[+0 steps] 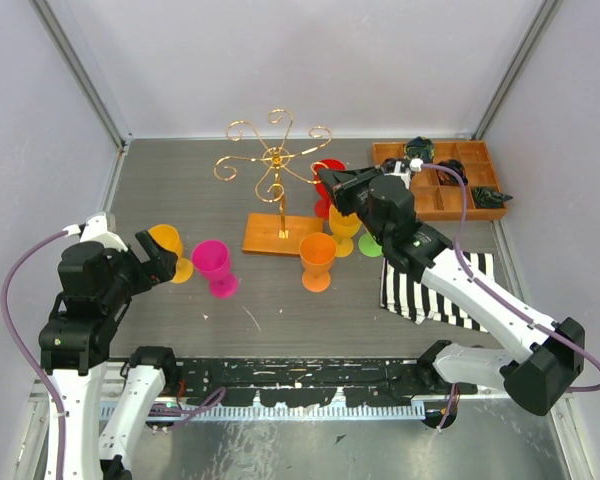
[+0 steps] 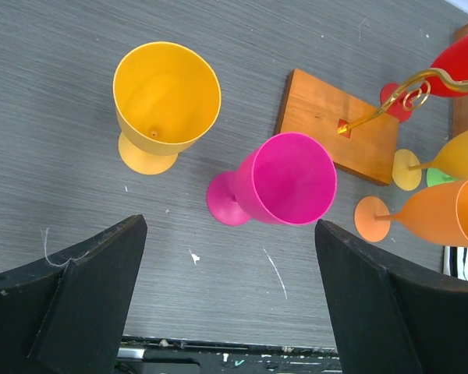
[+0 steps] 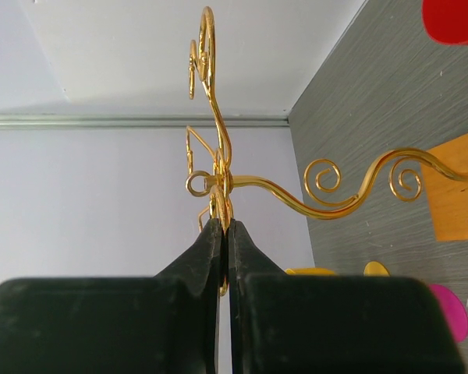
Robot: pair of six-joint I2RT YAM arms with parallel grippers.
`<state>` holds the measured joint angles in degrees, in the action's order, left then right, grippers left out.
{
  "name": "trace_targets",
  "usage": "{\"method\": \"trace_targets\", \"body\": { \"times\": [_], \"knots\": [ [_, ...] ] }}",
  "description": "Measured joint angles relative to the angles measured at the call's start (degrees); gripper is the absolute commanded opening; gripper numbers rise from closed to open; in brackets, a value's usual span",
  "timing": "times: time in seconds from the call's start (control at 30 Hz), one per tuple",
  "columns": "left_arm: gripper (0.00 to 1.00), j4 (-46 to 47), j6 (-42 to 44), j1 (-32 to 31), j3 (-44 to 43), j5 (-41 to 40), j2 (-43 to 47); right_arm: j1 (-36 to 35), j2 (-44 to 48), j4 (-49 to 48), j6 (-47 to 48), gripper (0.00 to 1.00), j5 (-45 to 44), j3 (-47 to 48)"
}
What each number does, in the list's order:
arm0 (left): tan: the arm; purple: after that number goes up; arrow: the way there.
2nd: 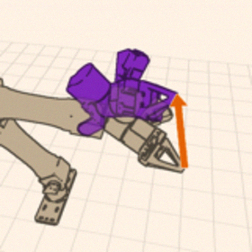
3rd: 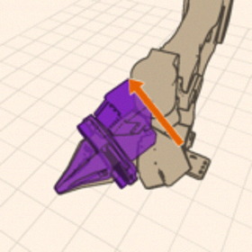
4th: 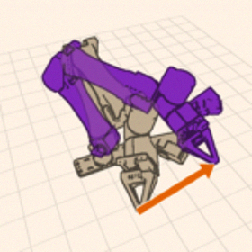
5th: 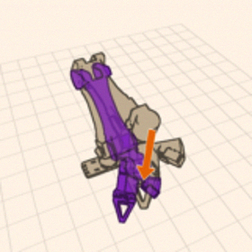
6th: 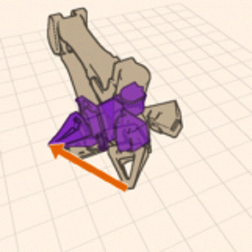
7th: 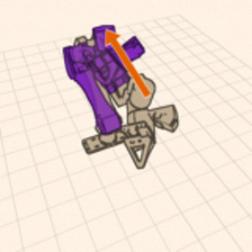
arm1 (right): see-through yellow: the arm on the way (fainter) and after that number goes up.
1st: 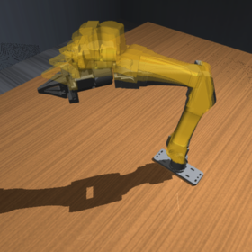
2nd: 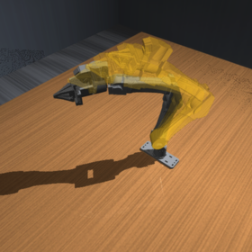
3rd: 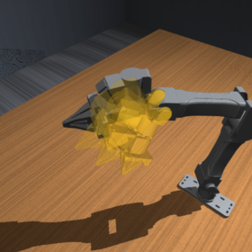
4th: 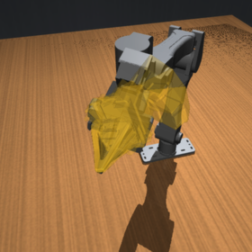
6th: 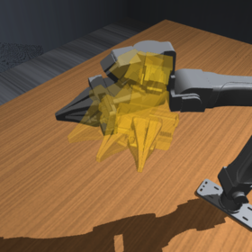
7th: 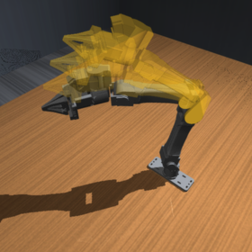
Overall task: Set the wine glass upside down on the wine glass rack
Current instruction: Move the wine rack to the center of the board.
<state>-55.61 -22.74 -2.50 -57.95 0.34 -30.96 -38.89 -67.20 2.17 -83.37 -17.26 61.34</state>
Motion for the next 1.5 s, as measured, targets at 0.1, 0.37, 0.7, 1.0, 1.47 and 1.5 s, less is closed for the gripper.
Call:
{"method": "trace_targets", "body": {
  "times": [0.1,0.37,0.7,1.0,1.47,1.5],
  "knots": [
    [0.96,0.0,0.0,0.0,0.0,0.0,0.0,0.0,1.0,0.0,-0.4,0.01,0.4,-0.6],
    [0.96,0.0,0.0,0.0,0.0,0.0,0.0,0.0,2.1,0.1,-0.6,0.16,0.9,-1.2],
    [0.96,0.0,0.0,0.0,0.0,0.0,0.0,0.0,4.0,-0.8,-1.0,0.46,0.8,-2.3],
    [0.97,0.0,0.0,0.0,0.0,0.0,0.0,-0.1,7.6,0.1,1.2,0.78,-1.8,-2.4],
    [0.99,0.0,0.0,0.0,0.0,-0.3,0.0,-0.1,19.5,1.7,22.1,0.84,-9.8,-6.3],
    [0.99,0.0,0.0,0.0,0.0,-0.3,0.0,-0.1,20.8,1.8,25.2,0.84,-10.0,-7.1]
  ]
}}
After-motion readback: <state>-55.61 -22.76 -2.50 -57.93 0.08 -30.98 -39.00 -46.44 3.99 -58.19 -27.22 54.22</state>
